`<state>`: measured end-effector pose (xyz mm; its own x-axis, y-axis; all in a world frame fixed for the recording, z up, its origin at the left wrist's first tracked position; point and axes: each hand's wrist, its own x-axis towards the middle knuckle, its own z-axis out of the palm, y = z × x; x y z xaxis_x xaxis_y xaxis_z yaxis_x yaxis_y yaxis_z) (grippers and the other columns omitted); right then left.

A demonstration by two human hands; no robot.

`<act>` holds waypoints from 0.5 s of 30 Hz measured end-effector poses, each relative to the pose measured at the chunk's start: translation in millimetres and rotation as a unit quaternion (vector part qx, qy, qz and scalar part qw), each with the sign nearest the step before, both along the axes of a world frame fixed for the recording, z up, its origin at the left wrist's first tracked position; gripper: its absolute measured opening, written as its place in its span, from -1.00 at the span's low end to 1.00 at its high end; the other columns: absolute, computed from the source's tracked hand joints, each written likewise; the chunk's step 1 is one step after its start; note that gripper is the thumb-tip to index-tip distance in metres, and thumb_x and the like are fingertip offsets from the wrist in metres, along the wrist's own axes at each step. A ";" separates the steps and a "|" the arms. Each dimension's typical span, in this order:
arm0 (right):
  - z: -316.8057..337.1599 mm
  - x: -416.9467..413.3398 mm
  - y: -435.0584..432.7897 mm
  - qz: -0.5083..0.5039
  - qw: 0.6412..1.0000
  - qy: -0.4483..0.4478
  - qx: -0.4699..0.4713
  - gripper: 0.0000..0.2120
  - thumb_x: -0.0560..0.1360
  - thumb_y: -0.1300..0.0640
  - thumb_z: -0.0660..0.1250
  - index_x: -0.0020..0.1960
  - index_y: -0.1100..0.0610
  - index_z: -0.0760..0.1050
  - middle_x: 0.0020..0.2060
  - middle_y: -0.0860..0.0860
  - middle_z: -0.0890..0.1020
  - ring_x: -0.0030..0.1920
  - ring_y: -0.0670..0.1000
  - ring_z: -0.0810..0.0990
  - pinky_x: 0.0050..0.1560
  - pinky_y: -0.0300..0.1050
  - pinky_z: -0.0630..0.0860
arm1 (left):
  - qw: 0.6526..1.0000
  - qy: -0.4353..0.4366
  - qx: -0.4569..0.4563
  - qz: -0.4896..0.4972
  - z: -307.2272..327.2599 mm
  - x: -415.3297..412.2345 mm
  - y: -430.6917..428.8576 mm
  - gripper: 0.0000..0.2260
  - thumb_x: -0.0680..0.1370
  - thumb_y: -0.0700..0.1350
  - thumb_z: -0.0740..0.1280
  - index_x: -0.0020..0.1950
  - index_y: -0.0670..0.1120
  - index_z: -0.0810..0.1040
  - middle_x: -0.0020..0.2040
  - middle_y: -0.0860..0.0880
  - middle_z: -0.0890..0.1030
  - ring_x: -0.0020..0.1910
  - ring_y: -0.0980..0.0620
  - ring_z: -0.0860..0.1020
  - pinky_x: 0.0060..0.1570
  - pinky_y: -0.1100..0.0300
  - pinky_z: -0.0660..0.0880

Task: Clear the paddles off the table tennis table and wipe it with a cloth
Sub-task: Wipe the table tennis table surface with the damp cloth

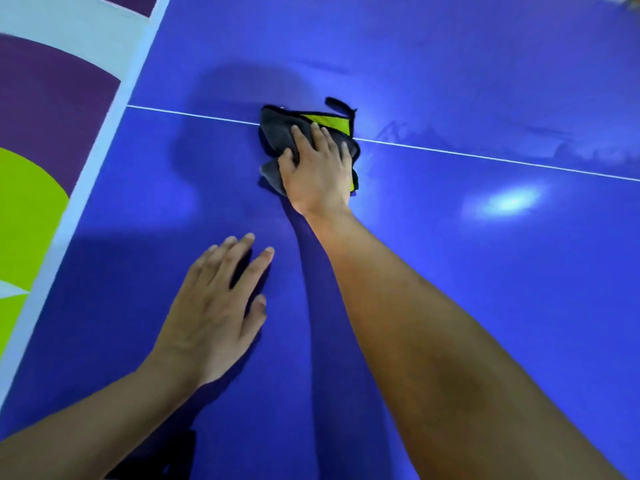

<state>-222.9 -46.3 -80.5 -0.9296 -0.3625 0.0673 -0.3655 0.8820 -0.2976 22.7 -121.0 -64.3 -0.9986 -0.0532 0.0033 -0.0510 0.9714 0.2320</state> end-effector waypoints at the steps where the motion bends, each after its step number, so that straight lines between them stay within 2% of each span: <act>1: -0.1 -5.7 19.8 -0.018 1.000 -0.002 -0.003 -0.48 0.66 -0.14 0.04 0.60 -0.08 0.27 0.61 0.01 0.25 0.62 0.00 0.12 0.61 0.12 -0.06 | 1.000 -0.008 -0.004 0.010 -1.0 -5.2 3.7 -0.46 0.62 0.05 0.04 0.58 -0.09 0.29 0.58 -0.18 0.26 0.56 -0.21 0.24 0.52 -0.15 0.20; 6: 4.2 -47.3 157.8 -0.096 0.995 -0.009 0.015 -0.49 0.66 -0.13 0.06 0.60 -0.09 0.27 0.61 0.03 0.24 0.61 0.05 0.17 0.61 0.12 -0.01 | 0.999 -0.002 -0.006 0.048 -17.2 -12.3 19.9 -0.44 0.61 0.09 0.04 0.59 -0.06 0.28 0.58 -0.16 0.25 0.57 -0.22 0.21 0.54 -0.15 0.14; 11: 9.7 -79.8 313.5 -0.216 0.976 -0.004 0.023 -0.49 0.66 -0.11 0.09 0.59 -0.07 0.30 0.60 0.05 0.26 0.59 0.07 0.21 0.60 0.12 0.05 | 0.998 -0.012 -0.008 0.057 -21.2 -22.3 35.1 -0.43 0.58 0.11 0.05 0.58 -0.03 0.30 0.58 -0.12 0.26 0.56 -0.23 0.22 0.49 -0.24 0.19; 15: 11.8 -83.3 354.8 -0.250 0.968 -0.005 0.019 -0.49 0.67 -0.10 0.09 0.60 -0.05 0.28 0.61 0.07 0.25 0.60 0.09 0.19 0.60 0.15 0.01 | 0.998 -0.007 -0.005 0.062 -17.8 -23.8 38.4 -0.44 0.58 0.11 0.05 0.57 -0.02 0.30 0.58 -0.11 0.26 0.56 -0.21 0.22 0.49 -0.22 0.19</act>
